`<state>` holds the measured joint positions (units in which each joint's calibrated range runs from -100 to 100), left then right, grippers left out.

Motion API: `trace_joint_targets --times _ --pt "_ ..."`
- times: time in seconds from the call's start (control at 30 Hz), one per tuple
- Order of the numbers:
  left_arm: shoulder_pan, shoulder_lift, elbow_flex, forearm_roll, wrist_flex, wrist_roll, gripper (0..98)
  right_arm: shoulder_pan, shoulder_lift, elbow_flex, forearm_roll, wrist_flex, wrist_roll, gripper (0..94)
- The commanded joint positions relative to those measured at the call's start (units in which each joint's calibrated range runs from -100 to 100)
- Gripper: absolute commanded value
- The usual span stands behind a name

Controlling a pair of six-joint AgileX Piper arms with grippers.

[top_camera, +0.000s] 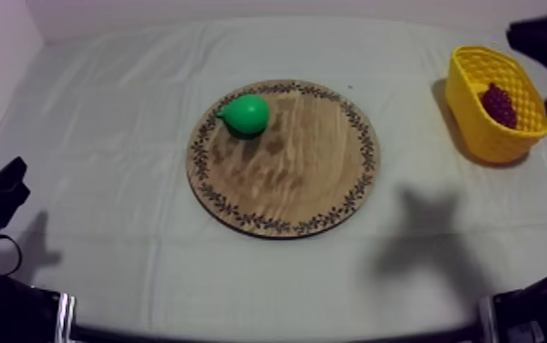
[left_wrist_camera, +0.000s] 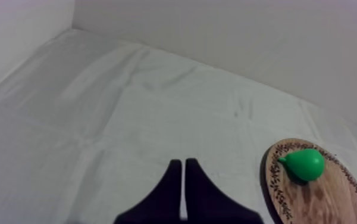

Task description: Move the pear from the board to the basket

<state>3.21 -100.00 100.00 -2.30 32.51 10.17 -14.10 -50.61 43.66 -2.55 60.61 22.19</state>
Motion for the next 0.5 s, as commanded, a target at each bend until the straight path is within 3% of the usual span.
trace_joint_targets --times 0.0,0.47 --pt "0.0 0.0 0.0 -0.02 0.0 0.0 0.1 -2.2 14.6 -18.4 0.7 3.7 -0.3 0.7" --pt "0.0 0.0 0.0 -0.02 0.0 0.0 0.1 -11.2 51.3 -62.8 4.5 24.7 0.7 0.7"
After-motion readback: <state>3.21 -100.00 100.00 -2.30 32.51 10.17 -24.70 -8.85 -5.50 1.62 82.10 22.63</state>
